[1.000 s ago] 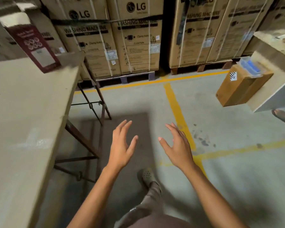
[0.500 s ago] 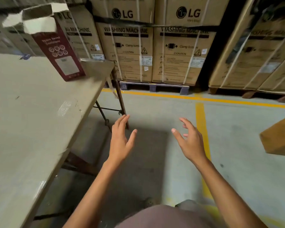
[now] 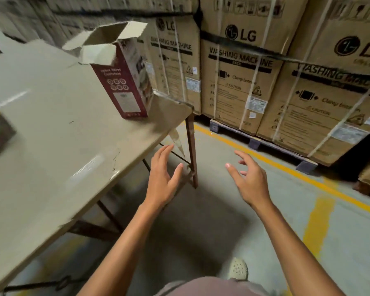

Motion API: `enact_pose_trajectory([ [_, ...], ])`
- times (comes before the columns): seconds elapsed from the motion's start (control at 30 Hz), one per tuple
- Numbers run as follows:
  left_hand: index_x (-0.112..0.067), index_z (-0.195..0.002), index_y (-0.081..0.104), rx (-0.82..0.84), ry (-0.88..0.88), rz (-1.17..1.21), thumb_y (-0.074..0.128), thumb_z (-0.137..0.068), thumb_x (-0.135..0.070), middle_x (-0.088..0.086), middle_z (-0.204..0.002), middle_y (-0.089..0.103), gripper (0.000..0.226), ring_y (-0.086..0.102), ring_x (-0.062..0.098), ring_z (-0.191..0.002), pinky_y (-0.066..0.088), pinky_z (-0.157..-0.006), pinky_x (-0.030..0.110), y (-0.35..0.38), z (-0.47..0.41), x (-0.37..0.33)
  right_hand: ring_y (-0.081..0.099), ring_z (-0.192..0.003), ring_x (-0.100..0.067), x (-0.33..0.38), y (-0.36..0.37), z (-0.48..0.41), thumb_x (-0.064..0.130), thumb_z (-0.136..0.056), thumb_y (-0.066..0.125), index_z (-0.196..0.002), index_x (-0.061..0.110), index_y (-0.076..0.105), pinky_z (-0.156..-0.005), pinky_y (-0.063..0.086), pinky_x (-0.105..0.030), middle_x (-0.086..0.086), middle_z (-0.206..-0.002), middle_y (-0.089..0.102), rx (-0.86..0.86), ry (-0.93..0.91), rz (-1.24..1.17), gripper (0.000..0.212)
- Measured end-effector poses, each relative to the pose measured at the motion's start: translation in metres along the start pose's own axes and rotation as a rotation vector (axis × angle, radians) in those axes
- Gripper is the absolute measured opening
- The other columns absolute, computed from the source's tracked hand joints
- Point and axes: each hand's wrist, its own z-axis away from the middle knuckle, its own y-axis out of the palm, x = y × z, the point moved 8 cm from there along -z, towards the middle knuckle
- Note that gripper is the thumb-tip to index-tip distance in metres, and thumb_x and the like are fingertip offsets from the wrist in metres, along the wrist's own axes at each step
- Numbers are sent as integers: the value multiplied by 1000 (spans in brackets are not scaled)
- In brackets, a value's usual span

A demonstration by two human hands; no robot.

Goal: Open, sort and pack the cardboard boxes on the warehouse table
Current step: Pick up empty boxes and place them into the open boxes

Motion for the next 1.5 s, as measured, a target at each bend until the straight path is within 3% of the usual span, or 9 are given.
enact_pose_trajectory([
  [0.37,-14,-145,45,-288,25,-194,60,-93,-31,8,-146,46,57,42,20,-135,42,-111,45,-56,-124,-44,54,-124,-8,109,20,-148,36,-93,67,-136,25,58,-91,54,-34,20,-134,51,187,-340,-202,45],
  [0.67,-18,-139,50,-500,32,-151,56,-93,-27,6,-137,55,47,49,13,-125,50,-102,46,-135,-227,-10,46,-136,-17,206,98,-238,56,-86,59,-137,32,58,-106,46,-49,0,-153,45,245,-492,-231,56],
  [0.83,-17,-137,54,-571,81,-248,61,-92,-30,7,-139,56,47,49,18,-125,45,-103,42,-186,-303,5,40,-139,-18,272,145,-291,49,-88,58,-138,23,58,-110,42,-49,-4,-155,42,238,-567,-199,56],
  [0.97,-15,-133,58,-513,77,-345,61,-95,-30,8,-136,57,41,48,20,-126,36,-101,22,-227,-372,21,40,-141,-20,327,169,-329,33,-90,67,-131,19,63,-116,30,-32,-7,-153,46,160,-643,-169,43],
  [1.03,-15,-136,56,-404,-40,-427,63,-95,-32,9,-138,56,44,46,23,-130,36,-105,29,-246,-419,43,45,-139,-19,347,180,-344,25,-89,71,-123,20,69,-112,30,-27,-7,-150,49,121,-656,-193,34],
  [1.13,-14,-144,46,-164,-300,-503,68,-91,-36,13,-145,50,61,45,30,-133,39,-109,42,-255,-467,85,45,-139,-20,367,206,-364,28,-89,70,-116,24,71,-113,33,-34,-9,-151,49,131,-615,-178,28],
  [1.23,-6,-136,52,1,-510,-405,66,-92,-25,15,-127,60,50,59,26,-112,47,-89,32,-238,-474,131,27,-149,-24,359,251,-379,41,-90,64,-128,27,63,-116,27,-37,-13,-160,32,306,-537,-9,41],
  [1.33,-5,-102,68,16,-632,-106,56,-98,-20,12,-95,64,19,58,18,-75,49,-68,28,-222,-455,163,14,-152,-28,332,288,-378,49,-89,45,-139,30,50,-115,25,-44,-10,-168,0,460,-470,-18,54],
  [1.5,0,-98,66,-66,-582,-125,48,-98,-7,15,-98,58,19,50,23,-90,42,-79,33,-235,-438,171,0,-154,-17,326,308,-376,42,-82,35,-152,31,31,-121,13,-44,-6,-167,10,556,-376,-255,70],
])
